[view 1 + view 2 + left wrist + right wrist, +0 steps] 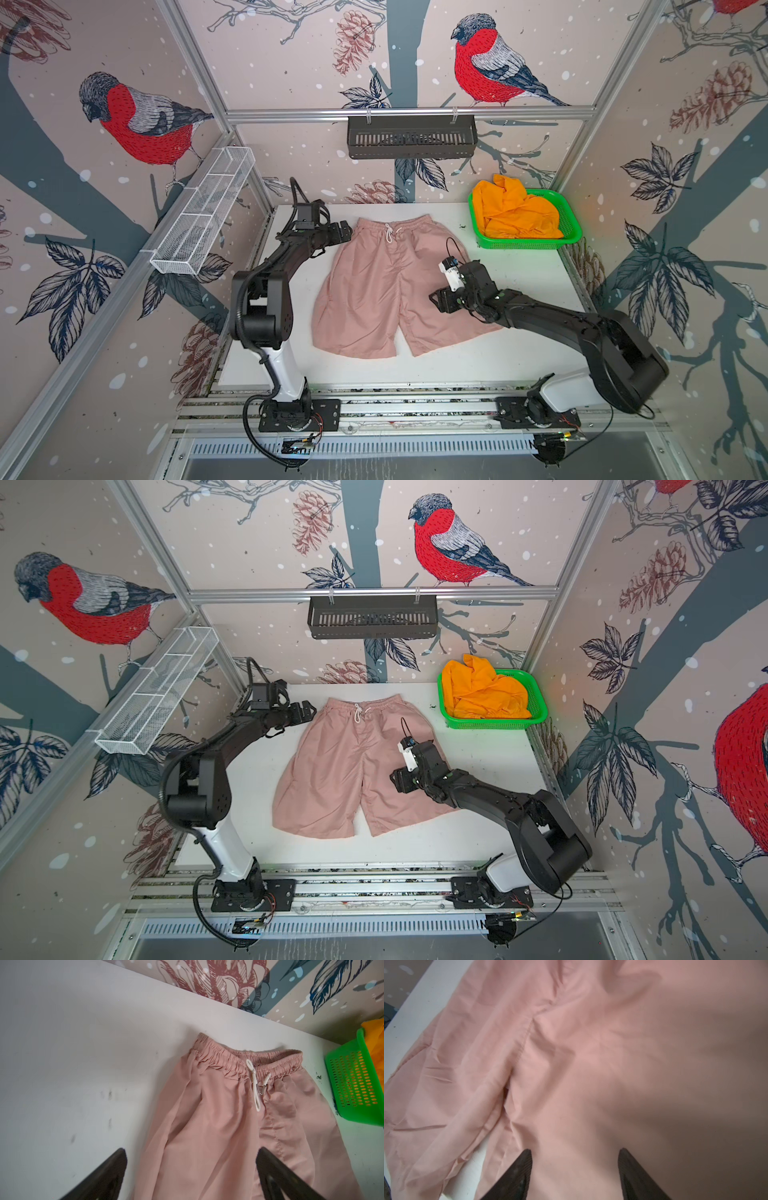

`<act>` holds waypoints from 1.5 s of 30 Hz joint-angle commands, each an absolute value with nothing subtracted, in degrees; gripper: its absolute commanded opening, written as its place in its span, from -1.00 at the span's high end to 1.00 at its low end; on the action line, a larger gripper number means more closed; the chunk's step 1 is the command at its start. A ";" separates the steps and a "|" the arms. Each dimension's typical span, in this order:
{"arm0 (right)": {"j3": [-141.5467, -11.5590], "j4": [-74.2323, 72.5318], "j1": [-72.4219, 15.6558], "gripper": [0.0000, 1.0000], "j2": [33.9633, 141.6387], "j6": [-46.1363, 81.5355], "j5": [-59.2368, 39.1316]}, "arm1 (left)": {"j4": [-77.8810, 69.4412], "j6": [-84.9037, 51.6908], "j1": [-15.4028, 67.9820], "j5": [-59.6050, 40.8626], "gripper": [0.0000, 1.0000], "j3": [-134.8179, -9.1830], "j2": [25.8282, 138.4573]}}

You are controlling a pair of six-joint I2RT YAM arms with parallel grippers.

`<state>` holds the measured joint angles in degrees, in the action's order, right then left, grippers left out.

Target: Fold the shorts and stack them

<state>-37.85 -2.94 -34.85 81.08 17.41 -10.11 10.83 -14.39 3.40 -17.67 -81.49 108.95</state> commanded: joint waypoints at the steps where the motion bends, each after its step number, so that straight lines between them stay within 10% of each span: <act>1: -33.69 -4.52 -34.85 -0.34 77.37 22.74 -8.57 | 13.61 -4.89 7.57 -21.57 -0.94 -92.69 117.08; 14: -27.58 -0.62 -37.42 -0.37 70.41 25.92 -4.57 | 30.87 8.01 17.23 -24.91 -0.95 -122.45 141.50; 45: -55.04 -1.05 -60.23 -0.22 101.65 19.08 -0.40 | 33.15 -11.21 3.01 -8.02 -0.95 -117.88 137.59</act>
